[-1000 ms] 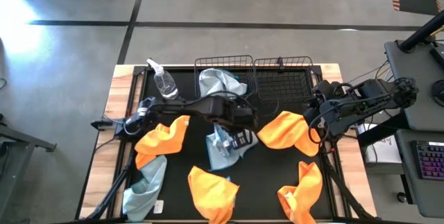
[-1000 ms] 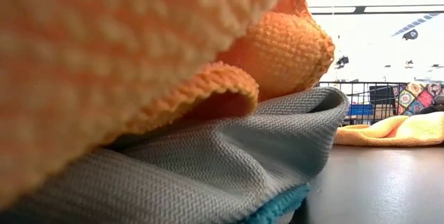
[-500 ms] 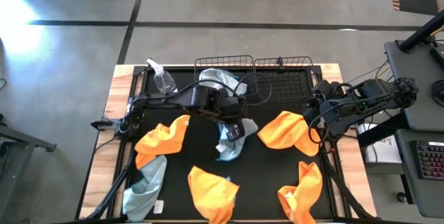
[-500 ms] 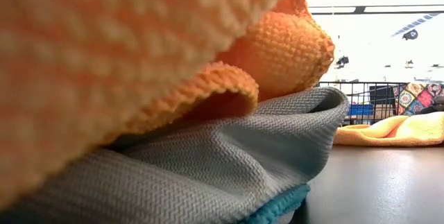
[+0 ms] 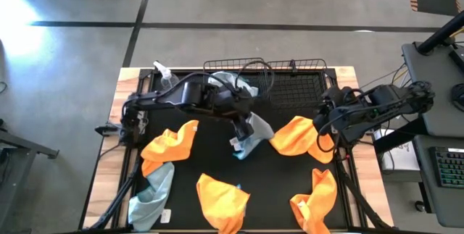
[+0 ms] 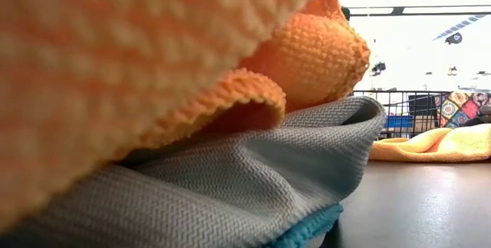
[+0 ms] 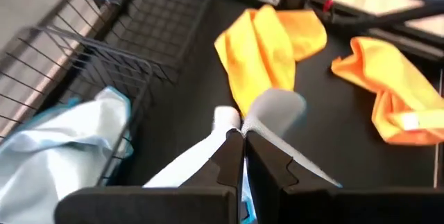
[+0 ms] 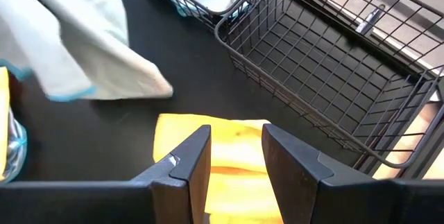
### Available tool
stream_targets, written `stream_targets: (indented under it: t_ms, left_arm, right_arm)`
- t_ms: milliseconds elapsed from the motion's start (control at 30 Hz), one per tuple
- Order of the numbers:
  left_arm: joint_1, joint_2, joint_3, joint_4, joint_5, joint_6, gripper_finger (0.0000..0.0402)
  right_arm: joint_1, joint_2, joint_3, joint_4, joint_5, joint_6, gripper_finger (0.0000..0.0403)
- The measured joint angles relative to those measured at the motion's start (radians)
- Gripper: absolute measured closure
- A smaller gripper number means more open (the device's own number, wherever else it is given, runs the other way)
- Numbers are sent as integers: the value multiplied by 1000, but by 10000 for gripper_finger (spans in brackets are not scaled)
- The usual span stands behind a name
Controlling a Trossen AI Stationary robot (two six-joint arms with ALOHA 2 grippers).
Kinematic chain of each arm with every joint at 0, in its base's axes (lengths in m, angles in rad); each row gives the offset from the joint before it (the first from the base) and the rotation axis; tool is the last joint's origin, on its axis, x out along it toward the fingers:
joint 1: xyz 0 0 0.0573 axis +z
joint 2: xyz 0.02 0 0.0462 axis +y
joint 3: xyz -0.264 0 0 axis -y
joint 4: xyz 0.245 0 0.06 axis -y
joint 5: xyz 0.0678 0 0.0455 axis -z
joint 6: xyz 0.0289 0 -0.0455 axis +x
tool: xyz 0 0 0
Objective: Sort microfiber towel by color & place in baskets
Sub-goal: Put the top blue microfiber towel into the left black wire basket
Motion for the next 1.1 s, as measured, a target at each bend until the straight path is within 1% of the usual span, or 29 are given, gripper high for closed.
stream_targets:
  t_ms: [300, 467, 567, 667, 800, 867, 1100]
  left_arm:
    - [2, -70, 0, 13, -152, 1, 401]
    - [7, -87, 0, 41, -198, 2, 401]
    - [12, -88, 0, 81, -219, 39, 402]
    - [22, -88, 0, 128, -271, 87, 402]
    - [53, -89, 0, 182, -344, 128, 402]
    - [74, -90, 0, 206, -363, 144, 402]
    - [173, -91, 0, 249, -372, 163, 402]
  right_arm:
    - [0, 31, 0, 1, -2, -3, 280]
    - [0, 37, 0, 2, -2, -3, 280]
    - [0, 37, 0, 2, -2, -1, 280]
    - [0, 37, 0, 2, -2, 0, 280]
    - [0, 37, 0, 3, -2, 0, 280]
    - [0, 37, 0, 2, -2, 0, 280]
    - [0, 37, 0, 2, -2, 0, 280]
